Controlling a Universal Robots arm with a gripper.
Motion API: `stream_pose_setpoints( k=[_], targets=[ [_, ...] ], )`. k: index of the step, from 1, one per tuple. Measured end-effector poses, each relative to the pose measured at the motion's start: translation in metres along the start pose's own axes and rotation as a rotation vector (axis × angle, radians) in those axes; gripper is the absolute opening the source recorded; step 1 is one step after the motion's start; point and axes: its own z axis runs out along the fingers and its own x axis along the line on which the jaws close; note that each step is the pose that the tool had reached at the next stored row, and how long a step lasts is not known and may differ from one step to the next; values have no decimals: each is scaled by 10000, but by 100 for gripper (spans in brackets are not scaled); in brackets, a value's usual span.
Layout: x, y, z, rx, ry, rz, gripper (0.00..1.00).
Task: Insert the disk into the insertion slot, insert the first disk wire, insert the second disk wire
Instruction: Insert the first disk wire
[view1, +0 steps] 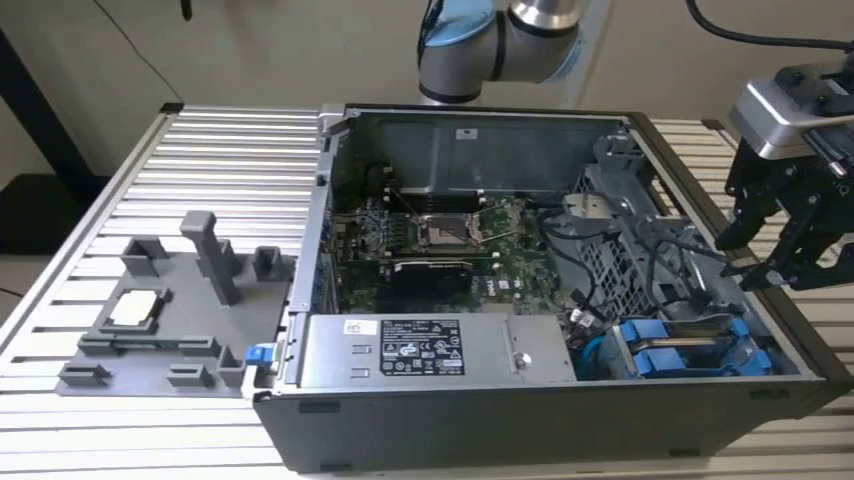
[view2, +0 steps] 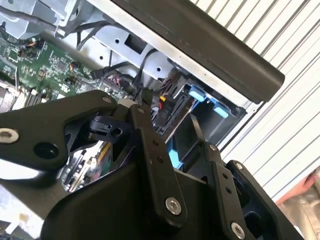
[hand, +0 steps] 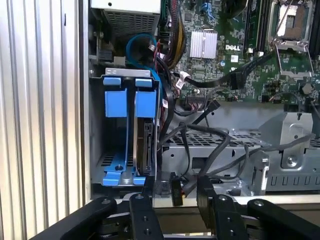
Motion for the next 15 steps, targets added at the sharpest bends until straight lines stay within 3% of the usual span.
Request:
stream_pose_setpoints(
  k=[15],
  targets=[
    [19,11,-3,-16,-5,-43,47]
  ],
)
